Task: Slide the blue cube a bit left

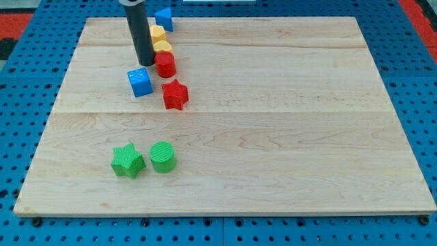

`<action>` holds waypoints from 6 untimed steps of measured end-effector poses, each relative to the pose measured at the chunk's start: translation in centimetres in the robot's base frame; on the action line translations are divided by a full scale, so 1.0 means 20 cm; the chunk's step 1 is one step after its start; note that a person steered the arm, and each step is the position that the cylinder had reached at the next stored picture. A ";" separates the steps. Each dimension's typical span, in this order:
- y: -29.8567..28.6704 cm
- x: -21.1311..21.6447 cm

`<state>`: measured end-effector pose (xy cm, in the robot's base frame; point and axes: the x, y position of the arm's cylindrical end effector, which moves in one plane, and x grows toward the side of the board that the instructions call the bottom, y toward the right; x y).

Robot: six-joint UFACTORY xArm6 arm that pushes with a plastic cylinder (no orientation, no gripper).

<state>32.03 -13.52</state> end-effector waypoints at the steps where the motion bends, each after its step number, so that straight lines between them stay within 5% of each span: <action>1: 0.34 0.02; 2: 0.37 0.27; 4: 0.15 0.21; 6: 0.06 0.44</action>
